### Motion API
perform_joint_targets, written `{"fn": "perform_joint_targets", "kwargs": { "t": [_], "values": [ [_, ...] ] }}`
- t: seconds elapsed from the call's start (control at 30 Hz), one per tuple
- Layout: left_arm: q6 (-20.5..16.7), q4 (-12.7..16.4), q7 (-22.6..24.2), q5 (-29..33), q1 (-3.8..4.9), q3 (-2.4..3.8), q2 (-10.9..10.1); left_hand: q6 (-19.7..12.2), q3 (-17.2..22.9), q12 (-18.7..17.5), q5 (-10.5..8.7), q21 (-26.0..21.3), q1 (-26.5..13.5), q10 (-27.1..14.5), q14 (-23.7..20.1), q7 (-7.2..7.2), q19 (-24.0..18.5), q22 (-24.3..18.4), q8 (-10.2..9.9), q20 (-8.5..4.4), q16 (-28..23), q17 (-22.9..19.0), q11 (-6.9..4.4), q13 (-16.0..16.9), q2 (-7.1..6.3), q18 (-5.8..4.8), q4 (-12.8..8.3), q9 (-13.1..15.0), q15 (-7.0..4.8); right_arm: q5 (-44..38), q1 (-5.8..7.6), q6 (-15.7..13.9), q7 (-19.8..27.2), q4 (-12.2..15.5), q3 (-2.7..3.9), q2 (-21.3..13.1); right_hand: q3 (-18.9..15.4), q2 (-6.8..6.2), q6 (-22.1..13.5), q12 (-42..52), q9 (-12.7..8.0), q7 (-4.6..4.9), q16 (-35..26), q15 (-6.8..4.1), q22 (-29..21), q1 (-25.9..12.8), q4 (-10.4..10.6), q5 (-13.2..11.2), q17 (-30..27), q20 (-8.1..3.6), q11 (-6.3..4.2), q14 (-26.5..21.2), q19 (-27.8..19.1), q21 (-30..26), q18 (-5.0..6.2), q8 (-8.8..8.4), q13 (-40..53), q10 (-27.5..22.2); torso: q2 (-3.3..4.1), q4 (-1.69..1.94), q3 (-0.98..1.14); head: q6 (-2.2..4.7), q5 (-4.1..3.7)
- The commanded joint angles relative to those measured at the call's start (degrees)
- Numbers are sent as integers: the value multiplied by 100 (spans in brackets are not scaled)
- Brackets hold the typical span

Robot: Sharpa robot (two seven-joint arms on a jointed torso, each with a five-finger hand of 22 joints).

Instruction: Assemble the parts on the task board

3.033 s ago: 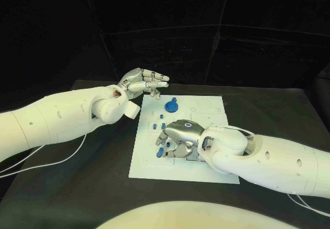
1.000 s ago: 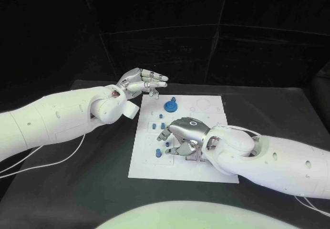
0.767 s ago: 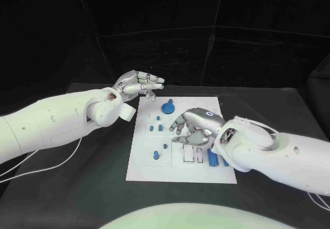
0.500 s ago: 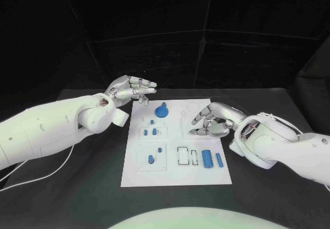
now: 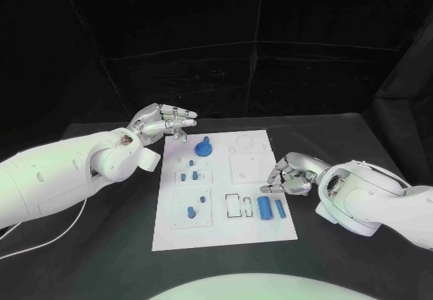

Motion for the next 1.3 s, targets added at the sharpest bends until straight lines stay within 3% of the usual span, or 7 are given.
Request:
{"fn": "perform_joint_targets", "kwargs": {
  "t": [0.03,0.2,0.37,0.6,1.03,1.3],
  "values": [
    [45,19,20,27,6,2,-8,-15,-15,27,-7,-31,20,-28,-35,31,-6,-5,29,44,-6,-5,-5,5,55,81,-18,-1,15,-321,-42,263,-317,49,-17,1,-97,77,-46,59,23,3,25,-35,10,12,69,15,455,-11,10,403,51,23,-50,70,88,58,-1,4,-3,-6,-27],
    [43,28,20,27,6,0,-28,-15,-15,27,-7,-31,20,-28,-35,31,-6,-5,29,44,-6,-5,-5,5,55,81,-18,-1,15,-614,-89,355,-428,65,-34,24,-258,86,31,154,116,-46,37,-60,38,44,218,-1,498,-29,-28,409,69,34,-51,281,235,103,4,8,-1,-10,-39],
    [39,34,21,27,6,-1,-50,-15,-15,27,-7,-31,20,-28,-35,31,-6,-5,29,44,-6,-5,-5,5,55,81,-18,-1,15,-798,-129,449,-501,62,-40,89,-348,76,56,191,163,-70,51,-78,71,-14,241,-39,544,-44,-48,418,86,49,-59,365,296,129,2,-14,-5,-35,-34],
    [46,48,14,27,6,-1,-56,-15,-15,27,-7,-31,20,-28,-35,31,-6,-5,29,44,-6,-5,-5,5,55,81,-18,-1,15,-876,-196,581,-552,28,-41,183,-415,93,96,246,220,-100,57,-98,83,-79,244,-39,566,-61,-73,421,94,52,-61,459,381,169,3,6,0,-34,-23],
    [57,66,8,27,5,-2,-75,-17,-14,33,-7,-33,25,-31,-37,31,-5,-7,32,44,-5,-8,-4,4,57,81,-23,0,15,-983,-300,868,-701,-141,-42,348,-425,101,109,268,236,-108,62,-104,101,-85,243,-34,584,-65,-80,424,102,60,-64,483,413,185,2,14,0,-67,-17],
    [79,65,-10,27,3,-3,-87,-17,-14,33,-7,-33,25,-31,-37,31,-5,-7,32,44,-5,-8,-4,4,57,81,-23,0,15,-1114,-451,993,-759,-186,-42,445,-428,104,109,270,239,-109,64,-105,108,-89,244,-35,589,-66,-81,425,104,64,-66,486,416,187,8,6,0,-84,-3]
  ]
}}
